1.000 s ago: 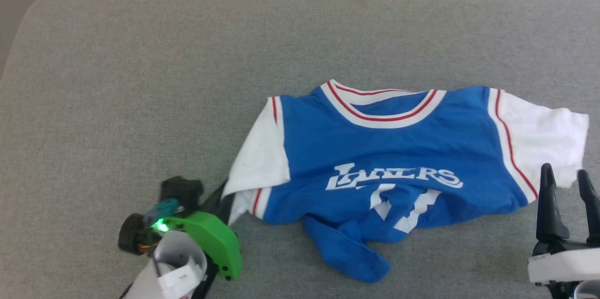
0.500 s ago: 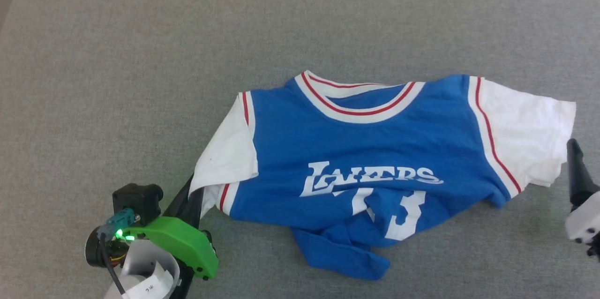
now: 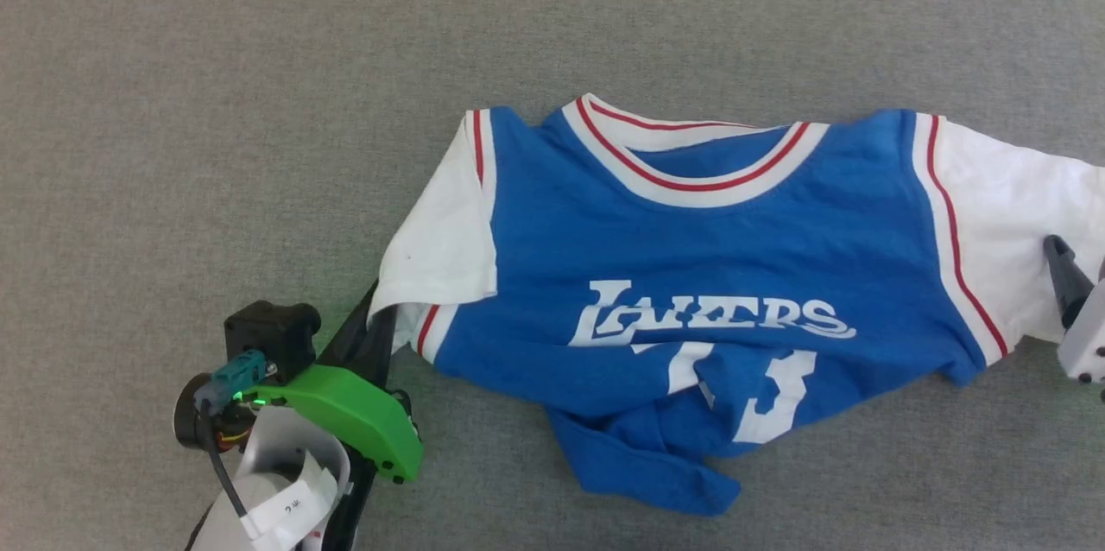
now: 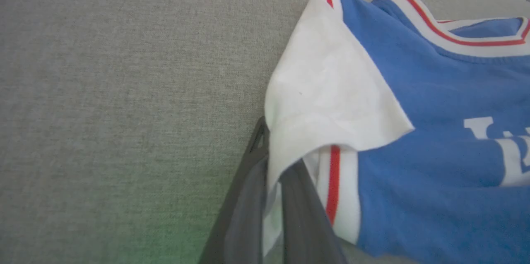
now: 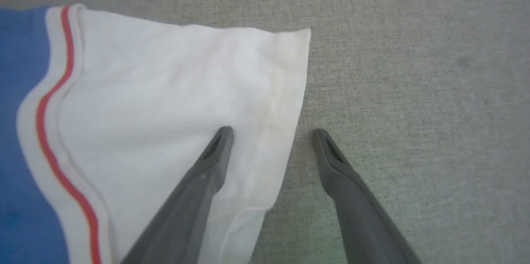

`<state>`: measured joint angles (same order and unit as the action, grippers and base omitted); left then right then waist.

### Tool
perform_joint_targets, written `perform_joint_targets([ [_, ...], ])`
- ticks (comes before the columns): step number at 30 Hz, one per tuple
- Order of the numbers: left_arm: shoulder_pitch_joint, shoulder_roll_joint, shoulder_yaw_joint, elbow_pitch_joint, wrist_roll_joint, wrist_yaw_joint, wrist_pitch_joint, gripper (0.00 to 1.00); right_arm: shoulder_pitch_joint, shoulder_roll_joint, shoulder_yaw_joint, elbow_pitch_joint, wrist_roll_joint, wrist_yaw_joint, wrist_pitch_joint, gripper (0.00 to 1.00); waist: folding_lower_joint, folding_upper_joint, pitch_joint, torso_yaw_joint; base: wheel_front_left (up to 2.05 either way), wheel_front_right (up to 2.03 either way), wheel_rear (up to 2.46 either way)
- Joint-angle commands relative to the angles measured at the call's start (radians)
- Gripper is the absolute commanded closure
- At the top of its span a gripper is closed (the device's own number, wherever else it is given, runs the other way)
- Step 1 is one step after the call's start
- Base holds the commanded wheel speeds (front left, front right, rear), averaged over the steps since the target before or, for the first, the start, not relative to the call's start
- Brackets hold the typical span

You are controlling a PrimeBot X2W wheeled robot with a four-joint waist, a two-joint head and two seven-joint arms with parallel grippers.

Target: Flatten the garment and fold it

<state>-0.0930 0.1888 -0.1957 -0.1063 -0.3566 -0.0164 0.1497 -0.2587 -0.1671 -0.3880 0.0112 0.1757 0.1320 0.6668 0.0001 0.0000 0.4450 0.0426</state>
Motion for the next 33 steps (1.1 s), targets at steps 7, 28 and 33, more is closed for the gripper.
perform_joint_targets([
  [7,-0.019,-0.004,-0.006,0.004,-0.005,0.002,0.004,1.0,-0.038,0.01,0.009,0.077,0.016,-0.001,0.018,1.0,-0.0001,0.0,-0.012,0.005,0.0,0.0,0.0],
  [28,-0.208,-0.032,0.059,0.068,-0.157,-0.043,-0.039,1.0,-0.119,0.038,0.157,-0.024,0.099,-0.001,-0.316,1.0,-0.0001,0.0,-0.331,-0.05,0.0,0.0,0.0],
  [33,-0.392,-0.018,0.062,0.116,-0.181,-0.037,0.061,1.0,-0.25,0.015,0.236,-0.006,0.083,-0.001,-0.318,1.0,-0.0001,0.0,-0.377,-0.06,0.0,0.0,0.0],
])
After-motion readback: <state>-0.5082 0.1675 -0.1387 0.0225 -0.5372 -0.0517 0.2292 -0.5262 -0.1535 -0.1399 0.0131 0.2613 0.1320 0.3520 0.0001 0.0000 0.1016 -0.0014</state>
